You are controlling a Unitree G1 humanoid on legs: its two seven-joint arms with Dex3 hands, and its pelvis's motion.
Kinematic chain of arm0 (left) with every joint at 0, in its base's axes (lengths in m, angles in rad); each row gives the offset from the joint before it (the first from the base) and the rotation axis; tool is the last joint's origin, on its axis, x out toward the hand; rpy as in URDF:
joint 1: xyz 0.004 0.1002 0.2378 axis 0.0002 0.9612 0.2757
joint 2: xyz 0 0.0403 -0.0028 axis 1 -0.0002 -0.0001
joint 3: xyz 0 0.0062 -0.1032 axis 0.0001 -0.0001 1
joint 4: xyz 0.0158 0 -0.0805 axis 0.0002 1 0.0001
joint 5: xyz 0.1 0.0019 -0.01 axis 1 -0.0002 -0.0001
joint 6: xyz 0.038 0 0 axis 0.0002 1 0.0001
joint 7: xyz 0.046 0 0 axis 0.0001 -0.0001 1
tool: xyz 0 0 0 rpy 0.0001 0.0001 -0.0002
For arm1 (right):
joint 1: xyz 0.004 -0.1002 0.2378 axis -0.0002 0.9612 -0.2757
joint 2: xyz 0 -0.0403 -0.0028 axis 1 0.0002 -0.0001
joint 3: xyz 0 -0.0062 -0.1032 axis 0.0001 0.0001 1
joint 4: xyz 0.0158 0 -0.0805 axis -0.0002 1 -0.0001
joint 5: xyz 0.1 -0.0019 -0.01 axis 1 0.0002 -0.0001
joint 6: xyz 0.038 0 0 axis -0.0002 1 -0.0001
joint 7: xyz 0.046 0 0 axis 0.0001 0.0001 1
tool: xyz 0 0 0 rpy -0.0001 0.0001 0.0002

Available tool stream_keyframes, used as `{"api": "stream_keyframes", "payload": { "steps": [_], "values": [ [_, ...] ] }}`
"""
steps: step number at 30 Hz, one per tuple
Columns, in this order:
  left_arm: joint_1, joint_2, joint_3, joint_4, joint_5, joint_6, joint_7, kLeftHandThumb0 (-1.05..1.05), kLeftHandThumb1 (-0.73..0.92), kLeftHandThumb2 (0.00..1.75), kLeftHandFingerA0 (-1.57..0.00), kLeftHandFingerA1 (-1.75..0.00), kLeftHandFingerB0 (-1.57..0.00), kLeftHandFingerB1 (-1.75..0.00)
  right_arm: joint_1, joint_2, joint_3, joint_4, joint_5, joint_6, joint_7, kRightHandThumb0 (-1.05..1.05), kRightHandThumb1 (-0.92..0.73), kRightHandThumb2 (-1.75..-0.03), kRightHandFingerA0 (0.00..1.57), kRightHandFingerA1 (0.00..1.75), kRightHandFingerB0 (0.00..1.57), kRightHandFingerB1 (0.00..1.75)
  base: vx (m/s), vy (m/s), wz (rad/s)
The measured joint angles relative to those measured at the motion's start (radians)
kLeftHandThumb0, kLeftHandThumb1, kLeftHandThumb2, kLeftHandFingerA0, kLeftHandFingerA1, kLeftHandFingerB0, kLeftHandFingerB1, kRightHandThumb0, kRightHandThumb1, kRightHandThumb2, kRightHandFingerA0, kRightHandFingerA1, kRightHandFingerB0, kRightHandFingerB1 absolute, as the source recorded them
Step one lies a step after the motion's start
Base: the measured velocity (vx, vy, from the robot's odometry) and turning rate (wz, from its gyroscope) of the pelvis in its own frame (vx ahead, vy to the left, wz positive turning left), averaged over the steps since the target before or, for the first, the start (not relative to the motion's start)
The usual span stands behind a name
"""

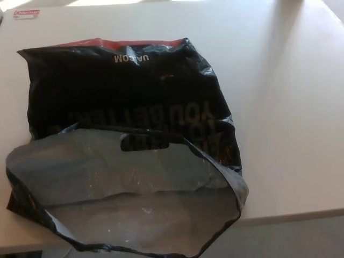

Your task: A plastic bag is kept infront of the robot in the middle of the desk and the robot uses both its hands to grab it from the top and lifts it up and then releases it.

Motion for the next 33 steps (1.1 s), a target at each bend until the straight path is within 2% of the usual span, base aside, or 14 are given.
{"api": "stream_keyframes", "payload": {
  "steps": [7, 16, 17, 18, 21, 25, 26, 27, 28, 29, 30, 31, 32, 33],
  "values": [
    [0.081, 0.000, 0.029, -0.167, -0.032, -0.119, -0.015, -0.70, 0.72, 0.97, -0.25, -0.51, -0.09, -0.41, 0.087, -0.003, -0.012, -0.195, 0.018, -0.087, 0.016, -0.68, -0.70, -1.02, 0.01, 0.32, 0.00, 0.21, 0.00, 0.000, 0.00],
    [0.141, 0.000, 0.061, -0.280, -0.076, -0.251, -0.039, -0.71, 0.73, 0.98, -0.25, -0.51, -0.08, -0.41, 0.152, -0.022, -0.024, -0.334, 0.040, -0.178, 0.041, -0.68, -0.68, -1.01, 0.00, 0.32, 0.00, 0.21, 0.00, 0.000, 0.00],
    [0.146, 0.000, 0.064, -0.289, -0.082, -0.269, -0.043, -0.70, 0.72, 0.98, -0.25, -0.50, -0.09, -0.41, 0.158, -0.025, -0.025, -0.345, 0.043, -0.191, 0.045, -0.62, -0.85, -0.69, 0.06, 0.31, 0.02, 0.18, 0.00, 0.000, 0.00],
    [0.150, 0.000, 0.067, -0.297, -0.088, -0.285, -0.047, -0.70, 0.73, 0.98, -0.25, -0.50, -0.09, -0.40, 0.163, -0.028, -0.026, -0.355, 0.046, -0.203, 0.049, -0.69, -0.64, -0.98, 0.01, 0.36, 0.00, 0.23, 0.00, 0.000, 0.00],
    [0.158, 0.000, 0.074, -0.314, -0.102, -0.330, -0.058, -0.70, 0.72, 0.98, -0.24, -0.50, -0.09, -0.40, 0.180, -0.030, -0.032, -0.382, 0.056, -0.236, 0.056, -0.72, -0.59, -0.94, 0.03, 0.37, 0.03, 0.21, 0.00, 0.000, 0.00],
    [0.173, -0.001, 0.093, -0.347, -0.128, -0.387, -0.073, -0.71, 0.73, 0.97, -0.24, -0.49, -0.13, -0.41, 0.211, -0.031, -0.039, -0.424, 0.075, -0.282, 0.069, -0.66, -0.56, -0.93, 0.01, 0.40, 0.00, 0.24, 0.00, 0.000, 0.00],
    [0.174, -0.002, 0.099, -0.354, -0.134, -0.401, -0.075, -0.70, 0.72, 0.96, -0.23, -0.49, -0.13, -0.41, 0.215, -0.031, -0.042, -0.434, 0.078, -0.294, 0.072, -0.60, -0.73, -0.70, 0.06, 0.29, 0.04, 0.14, 0.00, 0.000, 0.00],
    [0.173, -0.003, 0.105, -0.358, -0.139, -0.419, -0.078, -0.71, 0.72, 0.96, -0.21, -0.48, -0.13, -0.40, 0.218, -0.031, -0.045, -0.447, 0.082, -0.307, 0.075, -0.56, -0.71, -0.66, 0.05, 0.30, 0.04, 0.14, 0.00, 0.000, 0.00],
    [0.170, -0.004, 0.111, -0.358, -0.146, -0.435, -0.082, -0.71, 0.72, 0.96, -0.21, -0.48, -0.13, -0.40, 0.219, -0.031, -0.047, -0.460, 0.086, -0.317, 0.077, -0.56, -0.71, -0.66, 0.05, 0.30, 0.04, 0.14, 0.00, 0.000, 0.00],
    [0.167, -0.005, 0.114, -0.357, -0.150, -0.445, -0.084, -0.72, 0.70, 0.95, -0.20, -0.47, -0.13, -0.40, 0.219, -0.031, -0.049, -0.467, 0.089, -0.322, 0.078, -0.57, -0.64, -0.78, 0.05, 0.32, 0.02, 0.15, 0.00, 0.000, 0.00],
    [0.163, -0.006, 0.123, -0.358, -0.157, -0.462, -0.086, -0.70, 0.86, 0.66, -0.28, -0.39, -0.19, -0.29, 0.216, -0.031, -0.051, -0.480, 0.096, -0.332, 0.081, -0.60, -0.48, -0.87, 0.00, 0.34, 0.00, 0.23, 0.00, 0.000, 0.00],
    [0.157, -0.011, 0.138, -0.364, -0.160, -0.480, -0.087, -0.69, 0.85, 0.66, -0.31, -0.38, -0.21, -0.30, 0.209, -0.030, -0.055, -0.491, 0.102, -0.339, 0.084, -0.60, -0.45, -0.83, 0.00, 0.29, 0.00, 0.22, 0.00, 0.000, 0.00],
    [0.151, -0.015, 0.152, -0.369, -0.161, -0.492, -0.086, -0.69, 0.85, 0.66, -0.31, -0.38, -0.21, -0.30, 0.201, -0.030, -0.058, -0.501, 0.106, -0.342, 0.085, -0.60, -0.45, -0.83, 0.00, 0.29, 0.00, 0.22, 0.00, 0.000, 0.00],
    [0.142, -0.019, 0.168, -0.373, -0.160, -0.500, -0.085, -0.72, 0.70, 0.96, -0.25, -0.48, -0.15, -0.41, 0.190, -0.029, -0.062, -0.507, 0.106, -0.343, 0.085, -0.57, -0.58, -0.76, 0.03, 0.25, 0.02, 0.13, 0.00, 0.000, 0.00]
  ]
}}
